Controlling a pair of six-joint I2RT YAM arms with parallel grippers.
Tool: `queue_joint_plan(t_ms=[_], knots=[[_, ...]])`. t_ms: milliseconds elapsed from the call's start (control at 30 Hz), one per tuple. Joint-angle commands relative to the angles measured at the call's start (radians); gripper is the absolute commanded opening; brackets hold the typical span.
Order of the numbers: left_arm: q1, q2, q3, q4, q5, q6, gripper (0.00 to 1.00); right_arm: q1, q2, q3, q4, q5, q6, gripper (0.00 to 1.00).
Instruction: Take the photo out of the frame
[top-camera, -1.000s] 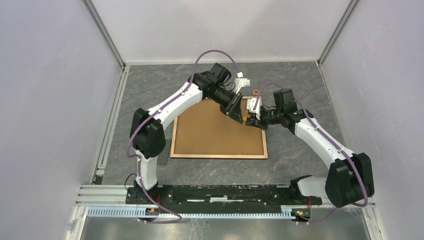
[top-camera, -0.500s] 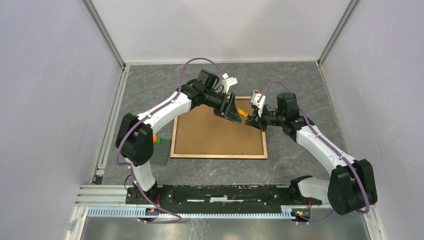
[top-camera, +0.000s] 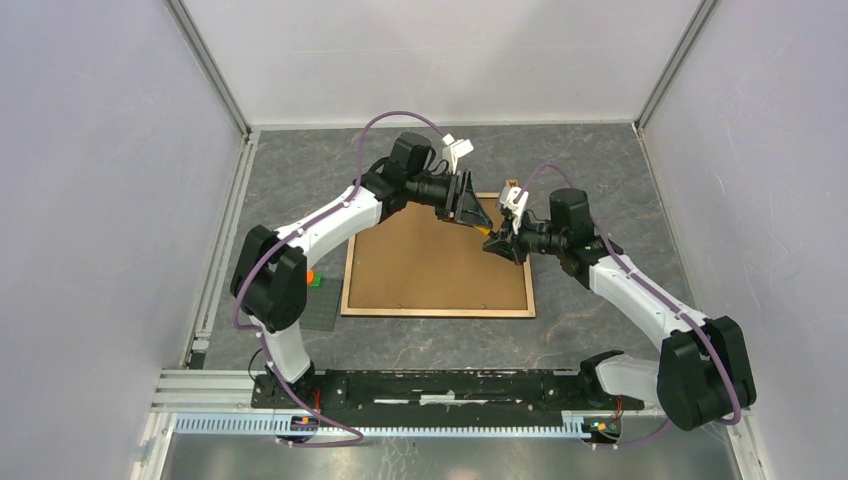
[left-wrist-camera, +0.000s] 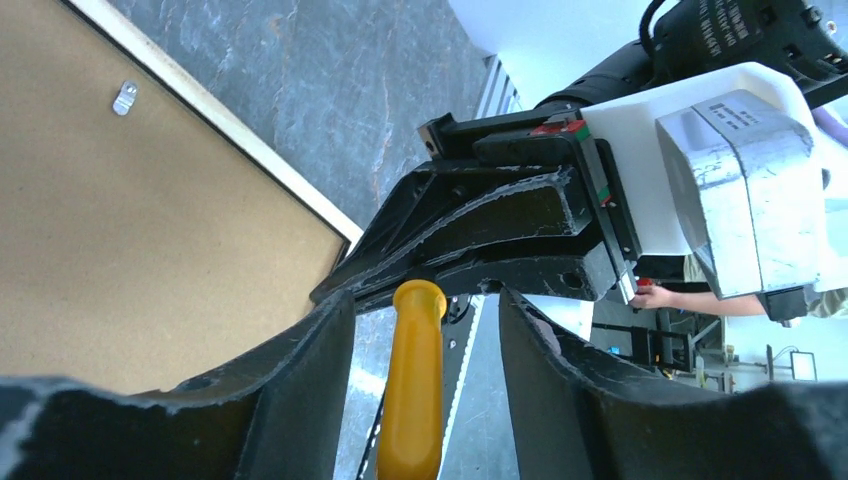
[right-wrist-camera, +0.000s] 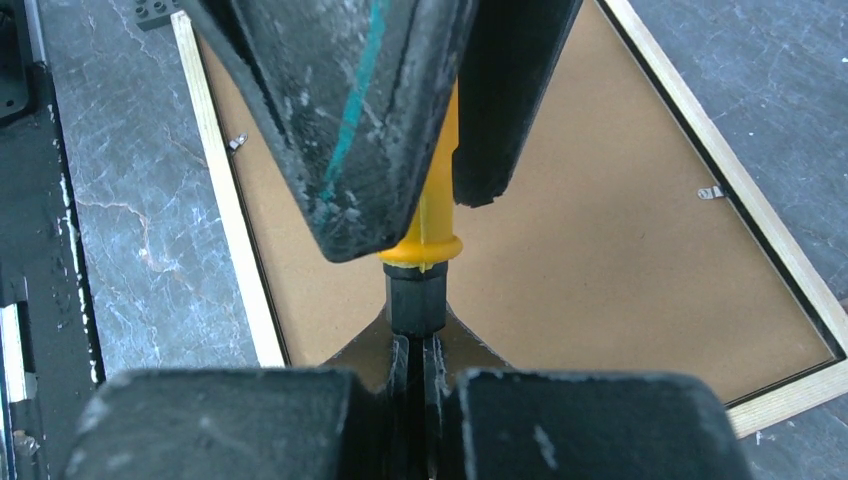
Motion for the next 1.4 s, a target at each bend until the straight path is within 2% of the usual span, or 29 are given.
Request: queue_joint_plan(t_ms=[0, 67, 267, 333, 433, 467, 533, 567, 633, 700, 800, 900, 1000, 1167, 1367], knots=[[0.003, -0.010, -0.001, 0.105, 0.058, -0.085, 0.55, 0.005, -0.006, -0.004, 0.107, -0.002, 0.066, 0.00], [0.003, -0.007, -0.002, 0.111, 0.065, -0.088, 0.48, 0.006, 0.000, -0.004, 0.123, 0.006, 0.085, 0.00], [0.003, 0.003, 0.005, 0.113, 0.070, -0.095, 0.47, 0.006, 0.017, -0.004, 0.163, -0.003, 0.124, 0.00], [0.003, 0.010, 0.012, 0.112, 0.073, -0.097, 0.38, 0.007, 0.019, -0.002, 0.169, -0.007, 0.130, 0.00], [0.003, 0.019, 0.019, 0.112, 0.075, -0.099, 0.16, 0.007, 0.022, 0.006, 0.167, -0.006, 0.133, 0.01], [0.005, 0.019, 0.019, 0.107, 0.072, -0.098, 0.10, 0.007, 0.023, 0.012, 0.150, -0.003, 0.132, 0.08], [0.020, 0.011, 0.012, 0.088, 0.050, -0.095, 0.03, 0.002, 0.033, 0.048, 0.038, 0.037, 0.093, 0.37], [0.033, 0.005, 0.001, 0.079, 0.024, -0.096, 0.02, -0.007, 0.040, 0.067, -0.038, 0.066, 0.073, 0.49], [0.072, -0.007, -0.030, 0.080, -0.007, -0.108, 0.02, -0.038, 0.045, 0.066, -0.120, 0.125, 0.065, 0.56], [0.111, -0.022, -0.045, 0.060, -0.038, -0.095, 0.02, -0.095, 0.034, 0.027, -0.127, 0.170, 0.109, 0.62], [0.159, -0.041, -0.039, 0.005, -0.081, -0.044, 0.02, -0.154, 0.023, -0.019, -0.115, 0.336, 0.180, 0.71], [0.190, -0.061, -0.028, -0.051, -0.136, 0.024, 0.02, -0.159, 0.040, -0.032, -0.126, 0.461, 0.245, 0.72], [0.214, -0.064, -0.023, -0.086, -0.156, 0.051, 0.02, -0.158, 0.062, -0.056, -0.121, 0.523, 0.312, 0.72], [0.235, -0.088, -0.047, -0.107, -0.178, 0.078, 0.02, -0.135, 0.094, -0.079, -0.106, 0.636, 0.399, 0.68], [0.245, -0.113, -0.061, -0.128, -0.192, 0.106, 0.02, -0.104, 0.164, -0.105, -0.065, 0.647, 0.413, 0.61]])
